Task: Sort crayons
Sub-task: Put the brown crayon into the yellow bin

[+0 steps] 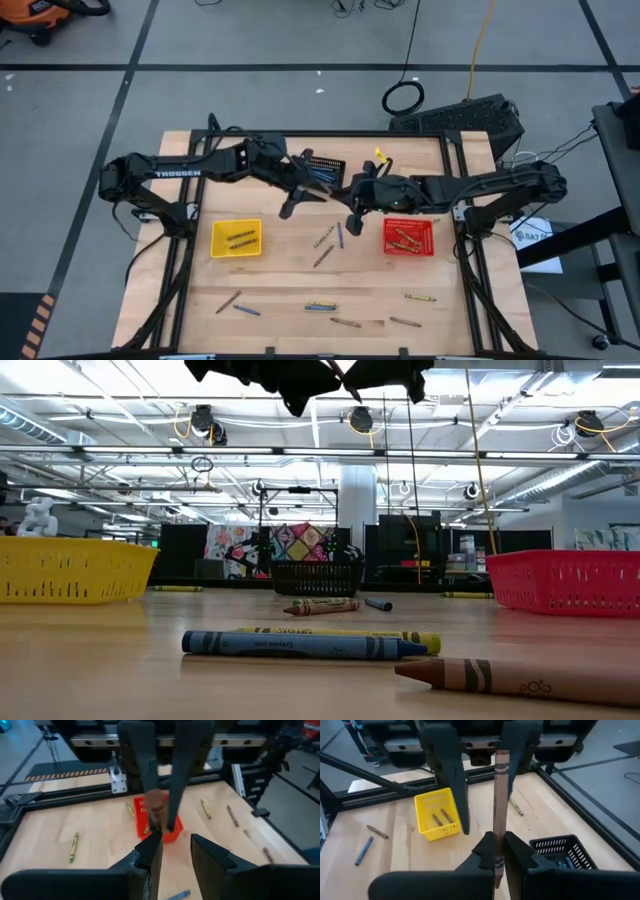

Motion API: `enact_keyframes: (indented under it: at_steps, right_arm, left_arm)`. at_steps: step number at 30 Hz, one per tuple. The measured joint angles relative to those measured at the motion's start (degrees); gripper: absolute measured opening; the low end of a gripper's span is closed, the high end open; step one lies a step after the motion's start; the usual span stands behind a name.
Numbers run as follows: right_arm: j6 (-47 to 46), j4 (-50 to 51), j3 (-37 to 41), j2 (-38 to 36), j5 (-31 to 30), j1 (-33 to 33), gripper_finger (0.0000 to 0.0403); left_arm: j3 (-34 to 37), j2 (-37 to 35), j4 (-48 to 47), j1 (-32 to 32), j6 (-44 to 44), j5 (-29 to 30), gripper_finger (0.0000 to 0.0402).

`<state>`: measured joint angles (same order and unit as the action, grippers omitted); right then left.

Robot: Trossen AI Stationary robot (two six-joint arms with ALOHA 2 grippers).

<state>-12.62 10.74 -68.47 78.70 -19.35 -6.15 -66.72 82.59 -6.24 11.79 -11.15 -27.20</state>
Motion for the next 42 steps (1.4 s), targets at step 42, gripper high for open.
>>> enact_keyframes:
  at_steps: [42]
  right_arm:
    - [-0.37, 0.46, -0.02, 1.14, -0.22, -1.16, 0.0]
  left_arm:
    - [-0.09, 0.0, 6.22, -1.04, 3.34, -2.77, 0.0107]
